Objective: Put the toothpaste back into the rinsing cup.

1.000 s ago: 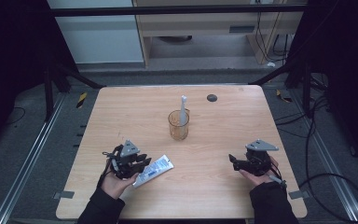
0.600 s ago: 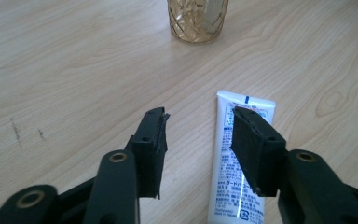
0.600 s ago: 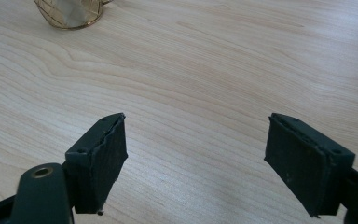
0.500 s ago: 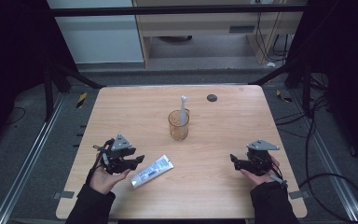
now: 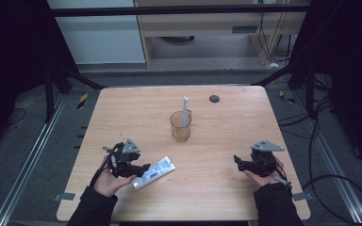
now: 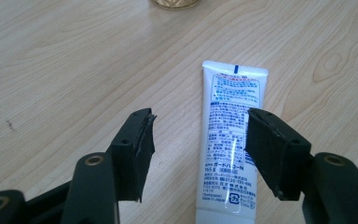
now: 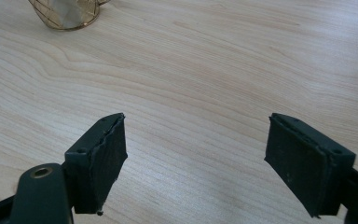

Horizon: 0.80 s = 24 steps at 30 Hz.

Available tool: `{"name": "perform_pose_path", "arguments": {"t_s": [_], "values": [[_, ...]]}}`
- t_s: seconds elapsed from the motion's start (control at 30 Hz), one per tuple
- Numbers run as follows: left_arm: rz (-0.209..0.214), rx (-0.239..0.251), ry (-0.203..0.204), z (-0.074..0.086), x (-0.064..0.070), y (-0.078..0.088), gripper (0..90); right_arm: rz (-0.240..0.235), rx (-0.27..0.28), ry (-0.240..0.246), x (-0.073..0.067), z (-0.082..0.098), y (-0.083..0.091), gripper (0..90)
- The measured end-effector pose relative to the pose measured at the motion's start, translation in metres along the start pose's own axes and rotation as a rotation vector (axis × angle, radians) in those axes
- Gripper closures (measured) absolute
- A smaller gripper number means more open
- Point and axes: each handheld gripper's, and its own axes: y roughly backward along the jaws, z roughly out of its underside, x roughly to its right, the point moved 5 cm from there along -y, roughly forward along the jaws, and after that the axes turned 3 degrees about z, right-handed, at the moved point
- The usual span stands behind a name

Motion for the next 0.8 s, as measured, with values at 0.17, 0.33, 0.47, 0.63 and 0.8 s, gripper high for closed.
{"name": "perform_pose_path", "arguments": {"t_s": [0.17, 0.33, 0.47, 0.63, 0.8], "values": [[0.007, -0.019, -0.011, -0.001, 0.003, -0.005, 39.5, -0.003, -0.006, 0.002, 0.001, 0.001, -0.001, 20.3], [0.021, -0.054, -0.026, 0.0, 0.008, -0.012, 38.2, -0.012, -0.001, -0.003, 0.001, 0.0, -0.001, 20.4], [0.021, -0.089, -0.045, 0.001, 0.011, -0.018, 36.5, -0.015, -0.004, 0.008, -0.001, 0.0, -0.002, 20.4], [0.024, -0.112, -0.061, 0.002, 0.013, -0.022, 35.0, -0.017, -0.003, 0.005, 0.0, -0.001, -0.003, 20.4], [0.027, -0.137, -0.079, 0.002, 0.015, -0.025, 33.9, -0.014, -0.004, 0.003, -0.001, -0.002, -0.002, 20.4]]}}
